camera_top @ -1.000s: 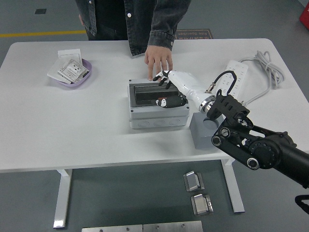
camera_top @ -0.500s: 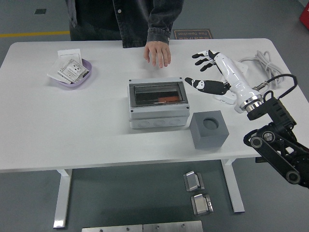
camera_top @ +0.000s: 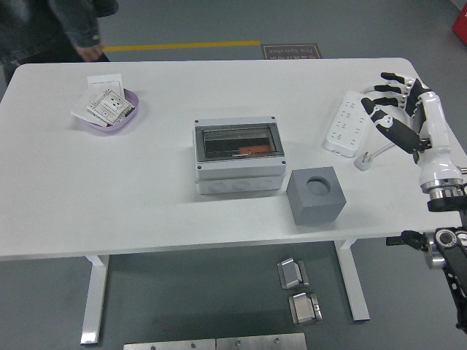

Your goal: Pick up the cylinder from the cube,place it in the box,flap close box

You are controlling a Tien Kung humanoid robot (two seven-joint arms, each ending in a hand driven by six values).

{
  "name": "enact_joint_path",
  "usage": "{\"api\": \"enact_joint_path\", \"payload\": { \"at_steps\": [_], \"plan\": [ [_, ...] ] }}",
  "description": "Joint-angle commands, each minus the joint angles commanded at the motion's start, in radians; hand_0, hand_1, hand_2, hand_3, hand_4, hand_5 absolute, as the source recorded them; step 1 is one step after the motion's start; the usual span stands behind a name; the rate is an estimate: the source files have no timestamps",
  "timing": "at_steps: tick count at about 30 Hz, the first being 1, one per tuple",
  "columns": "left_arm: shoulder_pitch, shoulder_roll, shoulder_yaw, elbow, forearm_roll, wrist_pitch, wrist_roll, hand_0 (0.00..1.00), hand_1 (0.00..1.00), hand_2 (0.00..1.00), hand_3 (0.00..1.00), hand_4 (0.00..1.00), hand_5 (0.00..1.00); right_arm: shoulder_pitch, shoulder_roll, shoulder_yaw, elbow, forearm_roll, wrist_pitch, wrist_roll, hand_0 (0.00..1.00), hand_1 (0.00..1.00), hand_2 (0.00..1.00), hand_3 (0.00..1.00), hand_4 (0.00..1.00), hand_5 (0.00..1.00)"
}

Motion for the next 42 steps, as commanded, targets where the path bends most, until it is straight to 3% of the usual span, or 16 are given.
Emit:
{"api": "enact_joint_path", "payload": {
  "at_steps": [12,21,42],
  "plan": [
    [0.012,-0.001,0.005,0.0,-0.025,0.002,0.005,0.669,0.717,0.634,0.695,0.679,0.381,-0.032,0.027,0.07,-0.022,0.131,0.006,0.055,0.619,0.513,0.634,0.708,0.898,0.371],
    [0.009,0.028,-0.01,0.0,-0.031,0.005,0.011,0.669,0.717,0.632,0.696,0.677,0.369,-0.027,0.028,0.051,-0.039,0.201,0.002,0.08,0.617,0.5,0.629,0.699,0.91,0.385],
    [-0.019,0.025,0.012,0.0,-0.054,-0.001,0.025,0.669,0.716,0.631,0.688,0.677,0.365,-0.037,0.031,0.093,-0.064,0.227,0.0,0.093,0.615,0.484,0.616,0.686,0.93,0.384]
  ]
}}
